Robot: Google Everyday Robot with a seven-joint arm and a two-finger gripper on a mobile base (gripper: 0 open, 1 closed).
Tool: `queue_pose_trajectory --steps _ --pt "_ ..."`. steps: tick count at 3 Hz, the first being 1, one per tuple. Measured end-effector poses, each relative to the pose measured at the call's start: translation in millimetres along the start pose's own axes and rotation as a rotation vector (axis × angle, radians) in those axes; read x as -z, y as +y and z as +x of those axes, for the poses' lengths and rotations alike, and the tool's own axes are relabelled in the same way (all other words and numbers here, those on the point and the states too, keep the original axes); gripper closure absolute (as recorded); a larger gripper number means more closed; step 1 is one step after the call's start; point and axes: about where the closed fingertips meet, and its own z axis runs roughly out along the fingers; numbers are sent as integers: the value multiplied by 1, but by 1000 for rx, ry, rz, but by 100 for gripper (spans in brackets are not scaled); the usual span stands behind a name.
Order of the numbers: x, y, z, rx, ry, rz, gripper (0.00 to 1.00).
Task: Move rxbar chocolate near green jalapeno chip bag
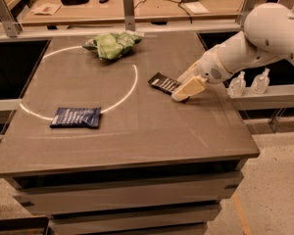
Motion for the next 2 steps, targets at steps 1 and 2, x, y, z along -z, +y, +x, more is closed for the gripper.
queue_pose_trajectory --steps 1,2 --pt "-1 1 -5 10 6 -5 88" --pt "1 -2 -31 22 -20 4 100"
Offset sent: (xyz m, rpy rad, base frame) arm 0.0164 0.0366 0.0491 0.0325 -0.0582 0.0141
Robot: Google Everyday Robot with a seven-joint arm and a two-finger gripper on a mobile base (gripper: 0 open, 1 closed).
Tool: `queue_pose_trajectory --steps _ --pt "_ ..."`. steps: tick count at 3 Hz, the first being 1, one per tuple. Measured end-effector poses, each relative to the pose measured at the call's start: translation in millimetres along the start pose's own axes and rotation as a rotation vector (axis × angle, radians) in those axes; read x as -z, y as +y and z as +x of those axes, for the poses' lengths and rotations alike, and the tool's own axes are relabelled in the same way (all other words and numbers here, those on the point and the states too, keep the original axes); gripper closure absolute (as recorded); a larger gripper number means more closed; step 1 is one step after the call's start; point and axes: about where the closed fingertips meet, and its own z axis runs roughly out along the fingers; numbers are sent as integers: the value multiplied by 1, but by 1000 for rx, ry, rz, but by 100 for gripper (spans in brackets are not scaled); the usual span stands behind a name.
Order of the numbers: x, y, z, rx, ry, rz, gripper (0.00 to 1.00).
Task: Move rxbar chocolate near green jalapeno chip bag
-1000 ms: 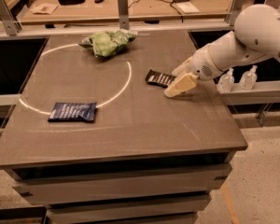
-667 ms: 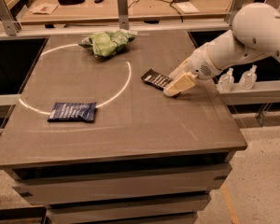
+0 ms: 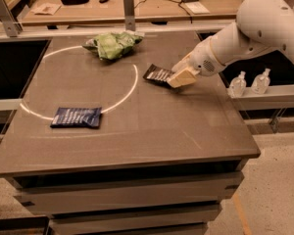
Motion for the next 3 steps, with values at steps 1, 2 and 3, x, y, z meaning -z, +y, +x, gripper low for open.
queue_pose_trajectory --steps 1,2,3 --pt "-2 -5 -31 18 -20 19 100" --pt "-11 -13 -56 4 -81 21 100" --pt "-26 -25 -78 11 -140 38 100"
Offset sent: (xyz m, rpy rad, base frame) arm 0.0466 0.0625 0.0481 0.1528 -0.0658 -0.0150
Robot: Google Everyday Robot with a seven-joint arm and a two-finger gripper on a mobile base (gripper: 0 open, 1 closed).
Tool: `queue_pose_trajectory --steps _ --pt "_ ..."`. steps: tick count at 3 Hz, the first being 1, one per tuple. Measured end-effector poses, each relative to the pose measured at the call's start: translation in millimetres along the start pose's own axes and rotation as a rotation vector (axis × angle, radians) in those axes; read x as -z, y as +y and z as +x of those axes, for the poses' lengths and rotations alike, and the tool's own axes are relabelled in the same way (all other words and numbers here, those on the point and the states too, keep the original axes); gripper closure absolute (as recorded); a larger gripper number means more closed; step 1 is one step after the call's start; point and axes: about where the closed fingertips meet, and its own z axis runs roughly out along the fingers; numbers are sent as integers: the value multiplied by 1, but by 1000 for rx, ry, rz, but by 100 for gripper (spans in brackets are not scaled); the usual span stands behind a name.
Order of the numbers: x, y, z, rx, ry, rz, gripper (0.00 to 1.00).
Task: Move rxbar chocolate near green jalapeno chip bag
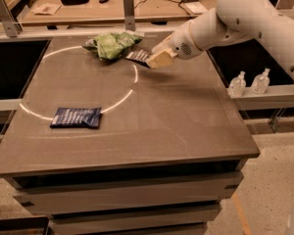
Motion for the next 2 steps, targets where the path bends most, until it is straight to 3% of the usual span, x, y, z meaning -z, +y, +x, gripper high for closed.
queue_pose_trajectory --steps 2 --pt "-38 -20 -27 31 -79 6 100"
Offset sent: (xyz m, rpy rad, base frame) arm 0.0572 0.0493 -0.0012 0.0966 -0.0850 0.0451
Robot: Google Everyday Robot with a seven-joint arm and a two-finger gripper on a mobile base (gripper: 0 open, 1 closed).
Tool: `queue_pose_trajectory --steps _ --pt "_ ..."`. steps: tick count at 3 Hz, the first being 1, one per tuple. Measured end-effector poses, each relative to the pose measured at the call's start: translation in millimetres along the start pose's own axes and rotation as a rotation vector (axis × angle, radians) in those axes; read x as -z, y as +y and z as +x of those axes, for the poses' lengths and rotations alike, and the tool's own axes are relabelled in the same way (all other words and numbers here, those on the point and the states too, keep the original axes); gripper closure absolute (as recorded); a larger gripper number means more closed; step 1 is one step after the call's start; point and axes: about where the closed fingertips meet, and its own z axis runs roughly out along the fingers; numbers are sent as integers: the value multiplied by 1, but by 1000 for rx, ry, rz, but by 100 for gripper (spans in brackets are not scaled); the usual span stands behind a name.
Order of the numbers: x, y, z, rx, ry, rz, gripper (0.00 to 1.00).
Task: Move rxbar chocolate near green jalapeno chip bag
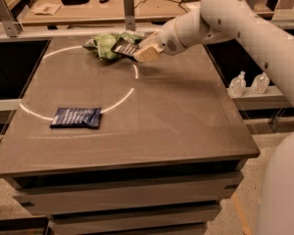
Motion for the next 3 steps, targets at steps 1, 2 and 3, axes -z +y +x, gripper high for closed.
queue_pose_trajectory --steps 1,2,3 --pt "-17 -8 6 16 -11 -14 100" --pt "-28 -14 15 20 -13 -24 100" --pt "-37 -19 19 16 -13 -70 81"
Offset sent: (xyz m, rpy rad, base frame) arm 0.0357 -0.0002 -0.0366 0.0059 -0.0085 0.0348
